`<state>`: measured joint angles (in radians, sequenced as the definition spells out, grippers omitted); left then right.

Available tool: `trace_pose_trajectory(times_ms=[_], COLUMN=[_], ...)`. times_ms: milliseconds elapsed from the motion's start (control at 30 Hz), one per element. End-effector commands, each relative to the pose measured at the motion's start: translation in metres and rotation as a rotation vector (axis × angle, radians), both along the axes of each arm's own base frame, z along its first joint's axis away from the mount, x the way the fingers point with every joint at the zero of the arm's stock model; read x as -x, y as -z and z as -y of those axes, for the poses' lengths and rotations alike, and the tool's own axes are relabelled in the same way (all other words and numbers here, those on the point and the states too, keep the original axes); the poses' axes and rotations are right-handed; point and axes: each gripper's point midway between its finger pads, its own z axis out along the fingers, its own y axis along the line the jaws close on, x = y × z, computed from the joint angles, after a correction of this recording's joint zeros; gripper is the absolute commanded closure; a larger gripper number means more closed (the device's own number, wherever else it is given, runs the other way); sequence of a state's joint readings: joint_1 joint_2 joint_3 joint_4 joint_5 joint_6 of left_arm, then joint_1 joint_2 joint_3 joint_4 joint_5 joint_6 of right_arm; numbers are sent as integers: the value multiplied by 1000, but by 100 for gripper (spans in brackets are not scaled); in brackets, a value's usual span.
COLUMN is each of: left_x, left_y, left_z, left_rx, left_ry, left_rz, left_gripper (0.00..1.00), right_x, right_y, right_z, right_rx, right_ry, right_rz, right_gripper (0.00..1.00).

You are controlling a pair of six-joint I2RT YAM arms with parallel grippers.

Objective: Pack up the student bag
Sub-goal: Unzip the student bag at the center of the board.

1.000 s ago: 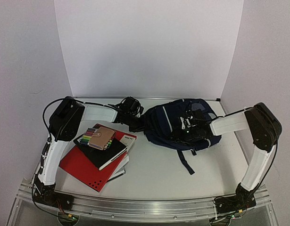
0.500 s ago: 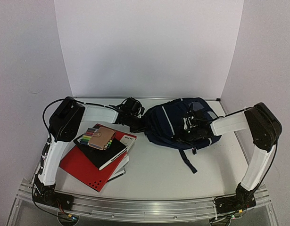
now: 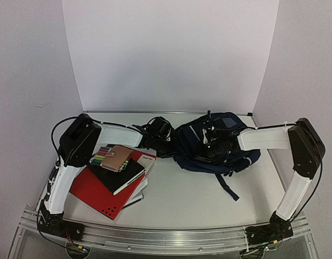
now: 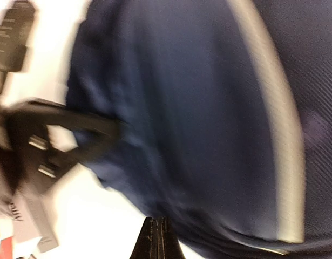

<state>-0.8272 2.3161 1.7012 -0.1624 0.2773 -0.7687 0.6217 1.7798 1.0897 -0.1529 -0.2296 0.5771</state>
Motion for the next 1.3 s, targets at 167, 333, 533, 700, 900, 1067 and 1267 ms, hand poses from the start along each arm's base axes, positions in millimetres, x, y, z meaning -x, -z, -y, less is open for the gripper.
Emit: trace_pose_trajectory(times_ms=[167, 333, 533, 700, 900, 1067, 1267], left_x=[46, 42, 19, -2, -16, -20, -21], left_y=[-43, -44, -46, -53, -54, -52, -49], left_z=[32, 12, -6, -15, -23, -27, -30], left_rx=[121, 71, 104, 170, 167, 131, 115], left_ry=[123, 56, 16, 29, 63, 61, 51], left_rz=[26, 51, 27, 18, 21, 24, 24], left_gripper=[100, 100, 100, 100, 100, 100, 100], right_x=[-23, -23, 6, 34, 44, 45, 34], right_y=[-34, -44, -69, -69, -39, -29, -3], right_z=[-16, 7, 32, 40, 36, 22, 30], right_rx=[-26, 32, 56, 77, 126, 137, 223], right_ry=[55, 120, 69, -54, -159, -231, -186], right_rz=[70, 127, 209, 232, 186, 171, 137], right_gripper=[100, 94, 67, 57, 60, 62, 62])
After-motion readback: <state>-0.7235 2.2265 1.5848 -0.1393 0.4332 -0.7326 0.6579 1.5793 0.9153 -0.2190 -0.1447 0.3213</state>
